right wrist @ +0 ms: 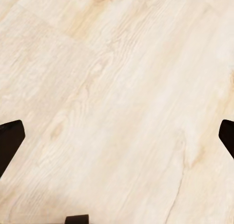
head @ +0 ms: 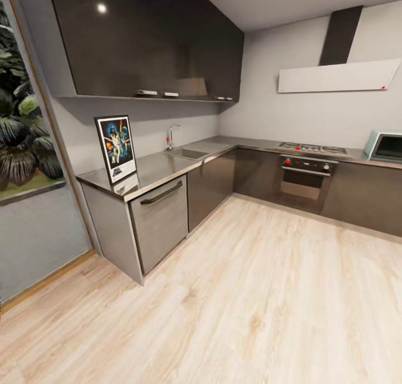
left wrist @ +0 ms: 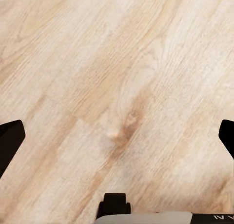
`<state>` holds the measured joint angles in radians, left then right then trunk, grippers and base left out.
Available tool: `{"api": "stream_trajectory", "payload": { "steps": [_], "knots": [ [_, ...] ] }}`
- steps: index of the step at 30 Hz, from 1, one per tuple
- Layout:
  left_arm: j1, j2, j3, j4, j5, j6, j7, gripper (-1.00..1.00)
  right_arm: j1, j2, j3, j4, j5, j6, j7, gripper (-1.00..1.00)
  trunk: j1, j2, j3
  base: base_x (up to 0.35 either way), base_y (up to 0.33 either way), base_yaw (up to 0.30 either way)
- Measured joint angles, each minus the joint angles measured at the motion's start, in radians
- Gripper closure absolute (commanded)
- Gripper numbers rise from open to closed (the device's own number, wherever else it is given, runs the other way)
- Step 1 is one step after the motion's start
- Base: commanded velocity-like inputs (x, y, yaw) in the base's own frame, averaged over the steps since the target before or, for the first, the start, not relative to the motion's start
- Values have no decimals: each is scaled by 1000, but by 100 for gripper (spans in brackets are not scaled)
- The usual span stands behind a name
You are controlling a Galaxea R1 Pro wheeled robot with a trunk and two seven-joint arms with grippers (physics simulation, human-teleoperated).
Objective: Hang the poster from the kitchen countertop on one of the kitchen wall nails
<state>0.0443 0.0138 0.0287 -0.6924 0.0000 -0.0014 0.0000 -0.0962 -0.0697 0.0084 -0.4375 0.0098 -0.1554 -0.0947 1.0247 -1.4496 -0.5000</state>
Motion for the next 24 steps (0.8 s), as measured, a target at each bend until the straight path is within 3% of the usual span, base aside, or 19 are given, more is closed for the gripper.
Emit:
{"api": "stream_trajectory", "payload": {
  "steps": [8,17,24],
  "knots": [
    [0,1,0,0,0,0,0,-100,0,5,0,-1,0,-7,-5,-100,0,0,0,133,303,187],
    [0,2,0,0,0,0,1,-100,0,8,0,-2,0,-12,-7,-100,0,0,0,27,86,282],
    [0,3,0,0,0,0,0,-100,0,4,1,0,0,-12,-5,-100,0,0,0,93,242,183]
  ]
}}
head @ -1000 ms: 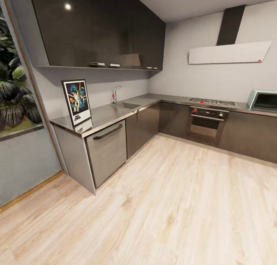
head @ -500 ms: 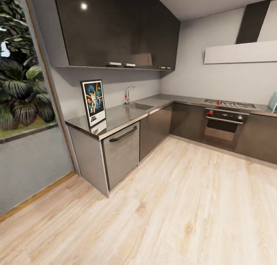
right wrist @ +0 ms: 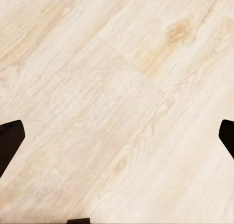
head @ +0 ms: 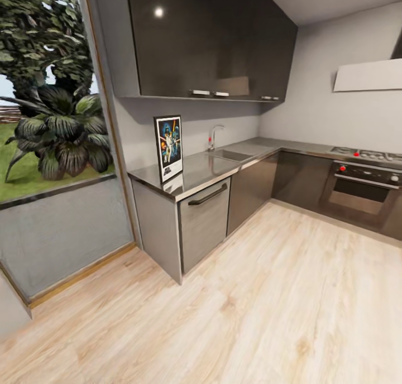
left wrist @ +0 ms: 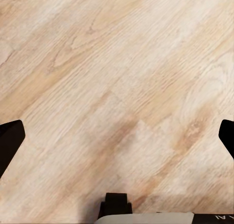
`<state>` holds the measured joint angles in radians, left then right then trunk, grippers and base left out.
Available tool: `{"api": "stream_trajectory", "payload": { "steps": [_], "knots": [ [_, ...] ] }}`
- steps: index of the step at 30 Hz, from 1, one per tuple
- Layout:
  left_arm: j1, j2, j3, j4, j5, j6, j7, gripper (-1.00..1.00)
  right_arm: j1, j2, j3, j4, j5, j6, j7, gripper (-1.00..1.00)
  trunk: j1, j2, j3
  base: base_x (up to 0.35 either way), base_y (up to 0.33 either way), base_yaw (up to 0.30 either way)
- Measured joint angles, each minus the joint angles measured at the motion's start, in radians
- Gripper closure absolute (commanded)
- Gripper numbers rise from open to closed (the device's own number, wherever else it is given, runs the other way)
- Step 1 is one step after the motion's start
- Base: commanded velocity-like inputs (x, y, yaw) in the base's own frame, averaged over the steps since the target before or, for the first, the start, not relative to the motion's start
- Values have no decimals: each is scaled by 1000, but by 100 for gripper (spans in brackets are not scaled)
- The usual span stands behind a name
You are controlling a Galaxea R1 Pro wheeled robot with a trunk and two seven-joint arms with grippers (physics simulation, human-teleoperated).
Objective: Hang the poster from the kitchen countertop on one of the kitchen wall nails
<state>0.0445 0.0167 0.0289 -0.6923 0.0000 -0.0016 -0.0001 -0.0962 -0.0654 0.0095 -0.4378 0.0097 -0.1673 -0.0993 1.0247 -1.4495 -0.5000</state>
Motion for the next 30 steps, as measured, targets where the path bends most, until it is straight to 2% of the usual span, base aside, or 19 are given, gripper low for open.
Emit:
{"api": "stream_trajectory", "payload": {
  "steps": [15,23,30],
  "knots": [
    [0,0,0,1,-1,0,-4,-100,0,-2,-1,3,-1,0,2,-100,0,0,0,166,316,11],
    [0,2,0,1,-1,0,-4,-100,0,2,-2,0,-1,0,0,-100,0,0,0,142,335,155],
    [0,2,0,1,-1,0,-4,-100,0,1,-1,-1,-1,-1,5,-100,0,0,-1,145,334,25]
  ]
}}
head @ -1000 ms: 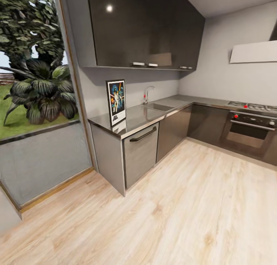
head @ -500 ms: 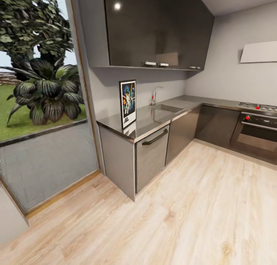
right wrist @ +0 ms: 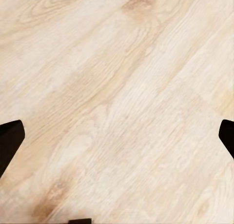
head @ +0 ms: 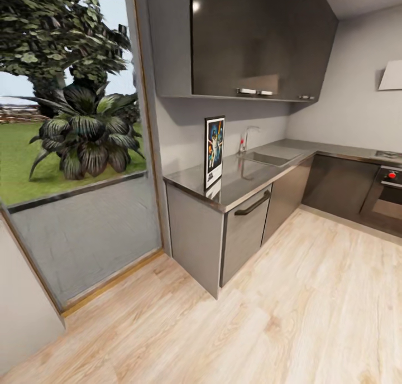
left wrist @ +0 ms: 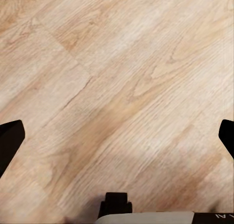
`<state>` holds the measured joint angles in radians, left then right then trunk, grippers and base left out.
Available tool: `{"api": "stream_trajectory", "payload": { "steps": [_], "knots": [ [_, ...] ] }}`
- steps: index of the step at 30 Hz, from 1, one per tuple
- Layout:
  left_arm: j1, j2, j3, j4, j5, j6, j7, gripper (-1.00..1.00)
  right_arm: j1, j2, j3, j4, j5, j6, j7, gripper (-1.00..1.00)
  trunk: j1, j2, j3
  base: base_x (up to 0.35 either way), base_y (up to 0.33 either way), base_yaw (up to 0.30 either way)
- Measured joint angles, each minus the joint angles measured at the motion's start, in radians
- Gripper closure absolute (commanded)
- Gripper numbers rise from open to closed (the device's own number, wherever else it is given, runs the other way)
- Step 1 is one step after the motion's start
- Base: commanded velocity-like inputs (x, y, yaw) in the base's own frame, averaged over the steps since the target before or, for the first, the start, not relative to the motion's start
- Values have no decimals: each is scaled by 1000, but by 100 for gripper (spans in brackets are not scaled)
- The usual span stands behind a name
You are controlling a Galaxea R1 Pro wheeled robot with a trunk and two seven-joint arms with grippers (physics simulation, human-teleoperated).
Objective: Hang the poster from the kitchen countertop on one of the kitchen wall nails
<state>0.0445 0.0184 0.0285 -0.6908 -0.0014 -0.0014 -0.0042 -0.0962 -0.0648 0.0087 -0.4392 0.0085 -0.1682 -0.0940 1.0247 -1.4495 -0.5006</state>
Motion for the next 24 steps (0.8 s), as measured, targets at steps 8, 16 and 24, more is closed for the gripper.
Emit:
{"api": "stream_trajectory", "payload": {
  "steps": [8,16,24],
  "knots": [
    [0,0,-2,1,0,0,-1,-100,-52,111,30,-752,0,251,-99,-100,0,0,0,266,223,1],
    [-1,0,-1,1,0,0,-1,-100,-204,120,118,-866,0,408,-266,-100,0,0,0,330,59,0],
    [-1,0,-1,1,0,-1,-1,-100,-292,123,184,-886,0,432,-419,-100,0,0,0,337,8,0]
  ]
}}
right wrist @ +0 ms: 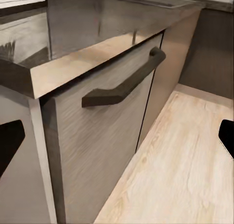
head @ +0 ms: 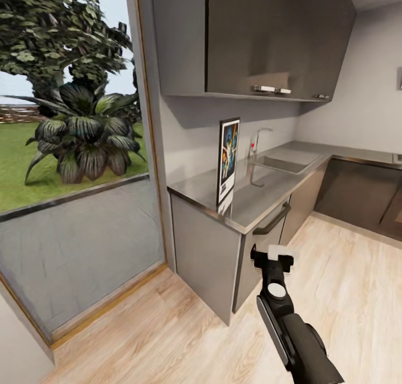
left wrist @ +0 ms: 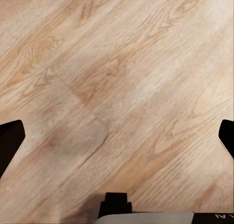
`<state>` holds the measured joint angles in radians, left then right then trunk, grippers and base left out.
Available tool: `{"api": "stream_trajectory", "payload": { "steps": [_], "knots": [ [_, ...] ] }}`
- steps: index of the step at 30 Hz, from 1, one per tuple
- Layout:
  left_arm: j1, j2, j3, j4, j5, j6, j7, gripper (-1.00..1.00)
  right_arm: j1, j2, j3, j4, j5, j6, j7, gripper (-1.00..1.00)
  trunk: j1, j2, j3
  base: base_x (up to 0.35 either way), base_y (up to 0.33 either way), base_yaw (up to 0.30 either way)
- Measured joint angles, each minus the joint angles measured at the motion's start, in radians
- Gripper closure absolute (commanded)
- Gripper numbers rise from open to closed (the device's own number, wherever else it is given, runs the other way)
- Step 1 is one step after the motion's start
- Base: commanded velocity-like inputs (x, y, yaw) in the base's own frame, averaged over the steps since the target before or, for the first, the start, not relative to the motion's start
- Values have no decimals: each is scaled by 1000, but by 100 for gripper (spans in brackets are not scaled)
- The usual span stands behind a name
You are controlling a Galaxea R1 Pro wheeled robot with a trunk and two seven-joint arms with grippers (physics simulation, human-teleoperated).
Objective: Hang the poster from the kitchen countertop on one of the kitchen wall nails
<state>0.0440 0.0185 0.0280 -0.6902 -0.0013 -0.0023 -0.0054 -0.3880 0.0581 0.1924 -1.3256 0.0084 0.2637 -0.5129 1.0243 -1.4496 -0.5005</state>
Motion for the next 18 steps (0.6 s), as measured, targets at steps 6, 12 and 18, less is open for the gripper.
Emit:
{"api": "stream_trajectory", "payload": {
  "steps": [6,12,18],
  "knots": [
    [0,0,0,0,0,0,0,-100,-64,16,37,-19,0,70,-70,-100,0,0,0,332,1,0],
    [0,0,0,0,0,-1,1,-100,-167,27,50,-72,0,201,-127,-100,0,0,0,137,0,0],
    [0,1,1,-1,0,-2,1,-100,-256,36,99,-108,0,290,-141,-100,1,0,0,13,0,0]
  ]
}}
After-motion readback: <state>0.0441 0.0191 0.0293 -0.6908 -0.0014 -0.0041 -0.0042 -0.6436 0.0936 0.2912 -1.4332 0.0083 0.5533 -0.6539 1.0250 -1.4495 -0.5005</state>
